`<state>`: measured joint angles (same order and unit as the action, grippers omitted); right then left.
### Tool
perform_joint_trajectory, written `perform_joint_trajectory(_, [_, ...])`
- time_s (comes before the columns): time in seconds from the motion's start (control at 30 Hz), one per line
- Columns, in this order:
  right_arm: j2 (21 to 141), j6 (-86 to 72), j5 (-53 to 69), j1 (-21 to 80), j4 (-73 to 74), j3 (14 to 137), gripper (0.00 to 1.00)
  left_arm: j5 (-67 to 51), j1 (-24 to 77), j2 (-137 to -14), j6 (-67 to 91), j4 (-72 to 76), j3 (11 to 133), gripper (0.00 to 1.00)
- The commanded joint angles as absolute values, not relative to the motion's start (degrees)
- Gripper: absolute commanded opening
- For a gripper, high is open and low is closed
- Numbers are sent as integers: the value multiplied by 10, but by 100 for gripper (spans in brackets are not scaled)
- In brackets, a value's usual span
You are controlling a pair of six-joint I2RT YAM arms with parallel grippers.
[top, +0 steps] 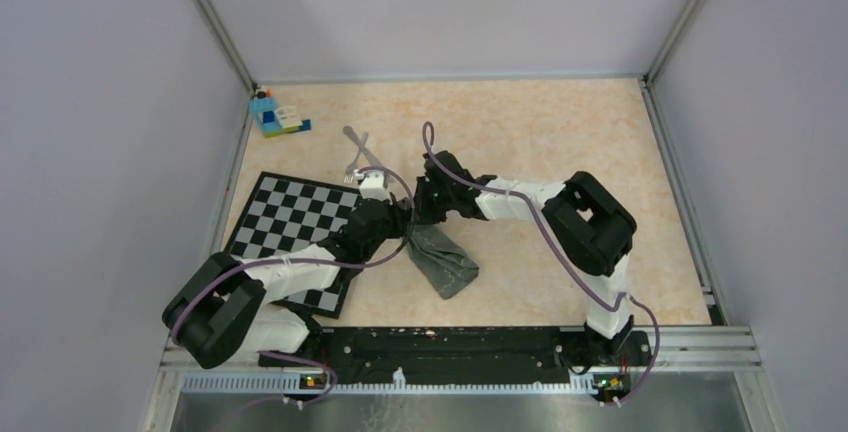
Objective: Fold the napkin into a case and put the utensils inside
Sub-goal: Grasp the top corner of the smaller rectangle folded napkin from the folded napkin.
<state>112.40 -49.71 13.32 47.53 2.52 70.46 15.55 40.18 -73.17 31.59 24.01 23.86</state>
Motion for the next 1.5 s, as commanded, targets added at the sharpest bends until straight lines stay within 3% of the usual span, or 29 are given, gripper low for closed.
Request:
perform_joint_trajectory(0.0, [1112,-534,184,476,-78,705,0,156,406,-759,341,225,250,3])
perform_joint_trajectory(0.3, [1190,-474,196,475,-45,716,0,91,372,-726,411,84,281,46])
perform_joint_trajectory(0.53, [1156,-422,213,475,-44,693,22,23,319,-647,452,5,267,52])
perform_joint_trajectory(0.67, [1134,-393,218,475,-24,696,29,3,293,-601,480,3,246,55])
perform_joint_trajectory(1.03, [1088,-386,228,471,-29,686,35,-26,249,-591,549,31,200,50])
perform_joint_trajectory(1.2, [1101,-403,225,462,-53,686,25,-47,221,-577,575,78,176,53])
perform_joint_trajectory(1.3, [1123,-405,237,461,-62,701,12,-57,215,-586,568,81,181,41])
perform_joint_trajectory(1.47, [1148,-407,235,461,-68,718,10,-46,208,-606,559,67,180,25])
